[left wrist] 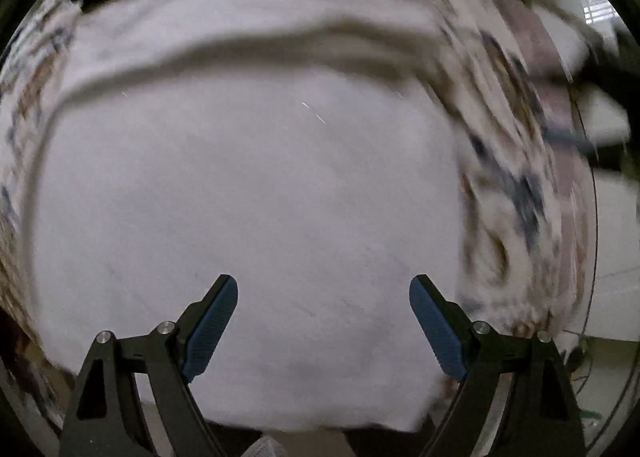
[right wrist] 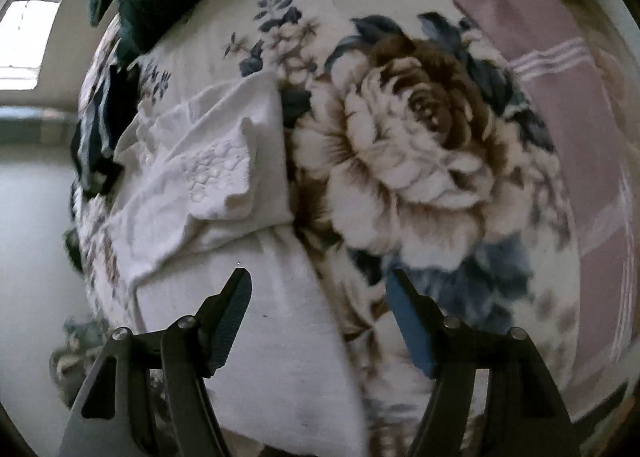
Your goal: Fold small clothes
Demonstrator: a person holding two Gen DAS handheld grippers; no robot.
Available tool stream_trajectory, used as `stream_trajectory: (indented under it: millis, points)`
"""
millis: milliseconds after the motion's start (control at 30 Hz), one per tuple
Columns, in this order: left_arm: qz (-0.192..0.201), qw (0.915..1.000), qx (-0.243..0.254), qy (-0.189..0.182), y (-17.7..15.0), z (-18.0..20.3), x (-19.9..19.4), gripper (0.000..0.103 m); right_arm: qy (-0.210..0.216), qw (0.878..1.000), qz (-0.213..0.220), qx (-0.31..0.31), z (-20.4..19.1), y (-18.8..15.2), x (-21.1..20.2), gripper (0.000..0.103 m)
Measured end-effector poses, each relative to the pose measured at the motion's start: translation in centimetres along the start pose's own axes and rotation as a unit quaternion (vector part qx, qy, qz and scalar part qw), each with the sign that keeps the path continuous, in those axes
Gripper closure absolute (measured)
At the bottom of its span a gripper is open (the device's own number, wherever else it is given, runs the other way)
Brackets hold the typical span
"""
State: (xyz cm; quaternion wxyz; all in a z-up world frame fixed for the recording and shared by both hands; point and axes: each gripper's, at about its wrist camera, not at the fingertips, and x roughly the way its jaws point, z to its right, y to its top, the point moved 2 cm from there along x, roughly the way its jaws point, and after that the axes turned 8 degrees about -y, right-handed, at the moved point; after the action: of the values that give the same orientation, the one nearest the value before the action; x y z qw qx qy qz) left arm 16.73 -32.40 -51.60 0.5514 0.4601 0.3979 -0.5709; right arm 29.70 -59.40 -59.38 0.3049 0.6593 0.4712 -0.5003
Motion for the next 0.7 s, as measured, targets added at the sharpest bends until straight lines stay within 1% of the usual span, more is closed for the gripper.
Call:
stream_trajectory:
  millis: [100,133,200,233,267,300,333,367,400,467,500,567,667,700]
  points:
    - [-0.035,0.999,-0.01,-0.025,-2.2,3.3,2.5,0.015,-0.006,0.999,-0.026,-0.042,1.5,1.7,0.3,0.031]
    - [-0.04,0.9991,-0.001,-0.014,-3.0,4.6,3.6,0.015,-0.006,0.998,-0.034,-0.055,1.8,2.2,0.5,0.031]
    - [-0.044,0.9987,0.021,0.015,-3.6,5.8,5.1,0.015,-0.005,0.995,-0.049,-0.081,2.3,3.1,0.9,0.031]
    - [-0.045,0.9976,0.038,0.037,-4.0,6.3,6.4,0.015,-0.001,0.994,-0.055,-0.091,2.3,3.6,1.2,0.031]
    - [-0.047,0.9965,0.046,0.051,-4.3,6.5,7.4,0.016,0.017,0.993,-0.062,-0.101,2.1,4.2,1.5,0.031]
    - [-0.047,0.9961,0.049,0.057,-4.4,6.5,7.8,0.017,0.029,0.992,-0.063,-0.104,1.8,4.7,1.9,0.031]
    - [-0.035,0.9966,0.051,0.055,-4.4,6.3,8.1,0.021,0.043,0.991,-0.065,-0.107,1.4,5.2,2.3,0.031]
    - [-0.012,0.9973,0.05,0.052,-4.3,6.1,7.7,0.036,0.06,0.99,-0.067,-0.111,0.8,5.9,2.8,0.031]
    - [-0.001,0.9973,0.051,0.052,-4.3,6.0,7.6,0.068,0.079,0.988,-0.068,-0.112,0.0,6.7,3.5,0.031]
    - [0.008,0.9957,0.066,0.064,-3.7,5.7,7.2,0.095,0.104,0.986,-0.067,-0.112,-1.3,8.1,4.8,0.031]
    - [0.015,0.9958,0.067,0.062,-3.4,5.5,6.9,0.096,0.113,0.986,-0.063,-0.107,-1.7,8.9,5.5,0.031]
    - [0.043,0.9955,0.064,0.056,-2.9,4.8,5.5,0.096,0.126,0.987,-0.06,-0.085,-2.4,10.7,7.4,0.031]
    - [0.059,0.9956,0.056,0.048,-2.7,3.9,4.1,0.097,0.136,0.988,-0.061,-0.047,-3.0,12.4,9.8,0.032]
    - [0.064,0.9956,0.051,0.045,-2.7,3.5,3.6,0.097,0.141,0.987,-0.06,-0.042,-3.3,12.7,10.4,0.038]
